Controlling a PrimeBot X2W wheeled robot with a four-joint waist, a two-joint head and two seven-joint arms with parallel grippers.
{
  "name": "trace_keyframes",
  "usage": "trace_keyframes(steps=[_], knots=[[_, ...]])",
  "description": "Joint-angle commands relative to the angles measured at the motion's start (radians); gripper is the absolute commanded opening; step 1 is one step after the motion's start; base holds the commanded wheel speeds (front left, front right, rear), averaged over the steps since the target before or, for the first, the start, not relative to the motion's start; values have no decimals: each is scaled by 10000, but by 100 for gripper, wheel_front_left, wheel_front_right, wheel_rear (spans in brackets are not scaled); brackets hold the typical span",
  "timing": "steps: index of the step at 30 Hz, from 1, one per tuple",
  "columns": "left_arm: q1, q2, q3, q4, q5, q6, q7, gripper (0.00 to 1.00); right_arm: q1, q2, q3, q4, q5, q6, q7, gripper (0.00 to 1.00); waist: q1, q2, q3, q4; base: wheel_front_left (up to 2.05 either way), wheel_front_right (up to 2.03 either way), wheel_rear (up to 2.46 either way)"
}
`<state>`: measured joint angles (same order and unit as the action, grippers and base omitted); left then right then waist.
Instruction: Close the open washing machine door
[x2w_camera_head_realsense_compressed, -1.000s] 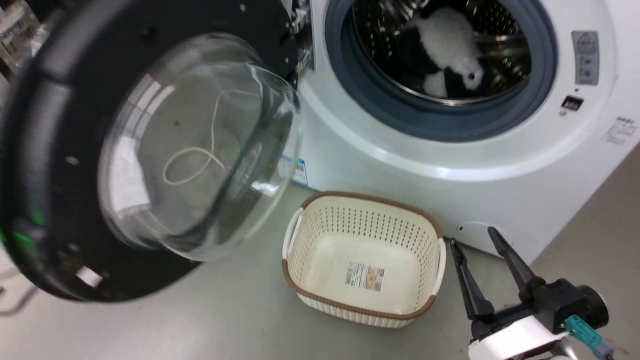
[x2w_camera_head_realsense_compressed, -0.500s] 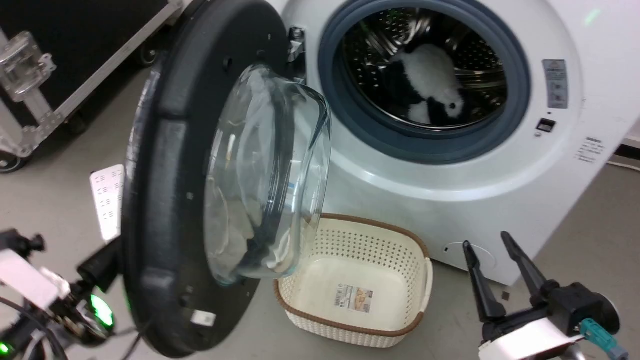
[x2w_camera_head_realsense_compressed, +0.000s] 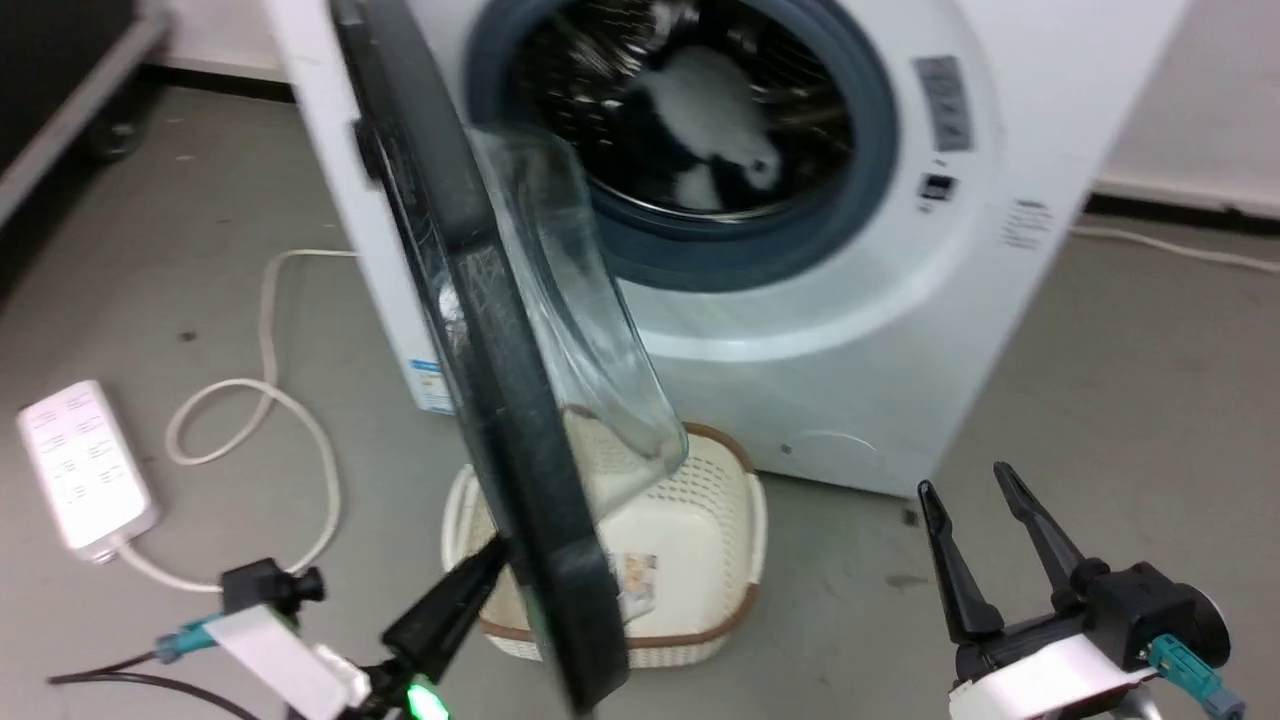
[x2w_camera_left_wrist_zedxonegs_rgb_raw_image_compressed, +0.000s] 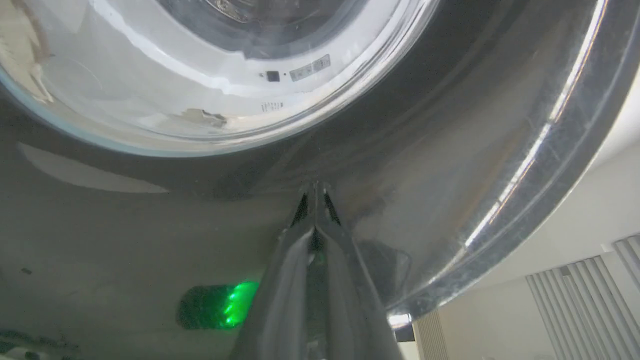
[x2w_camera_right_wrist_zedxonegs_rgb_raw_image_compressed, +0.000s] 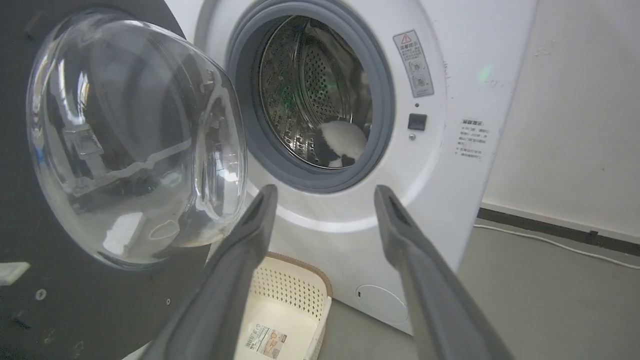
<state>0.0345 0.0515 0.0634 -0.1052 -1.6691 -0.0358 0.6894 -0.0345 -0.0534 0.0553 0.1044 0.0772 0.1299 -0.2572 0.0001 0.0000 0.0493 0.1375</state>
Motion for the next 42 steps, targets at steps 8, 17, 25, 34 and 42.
trace_keyframes(steps=[8,17,25,34,42], knots=[[-828,-11,-1660,885,-269,-548,-1891,0,-484,28,-14,-131,49,8,-46,100,-1,0,1105,-2007,0,0,0],[-3335,-12,-2440,2518,211,-852,-4116,0,-854,30,27,-209,289,8,-46,100,-1,0,2192,-3624,0,0,0],[-6008,-12,-2579,4341,99,-906,-6288,0,-1105,31,142,-247,668,8,-46,100,-1,0,2854,-4483,0,0,0],[-7800,-12,-2905,5938,-80,-944,-7285,0,-1259,31,195,-184,816,8,-46,100,-1,0,2913,-4524,0,0,0],[-6798,40,-3157,5277,237,-947,-7314,0,-1177,31,54,-173,609,8,-46,100,-1,0,2261,-3920,0,0,0]])
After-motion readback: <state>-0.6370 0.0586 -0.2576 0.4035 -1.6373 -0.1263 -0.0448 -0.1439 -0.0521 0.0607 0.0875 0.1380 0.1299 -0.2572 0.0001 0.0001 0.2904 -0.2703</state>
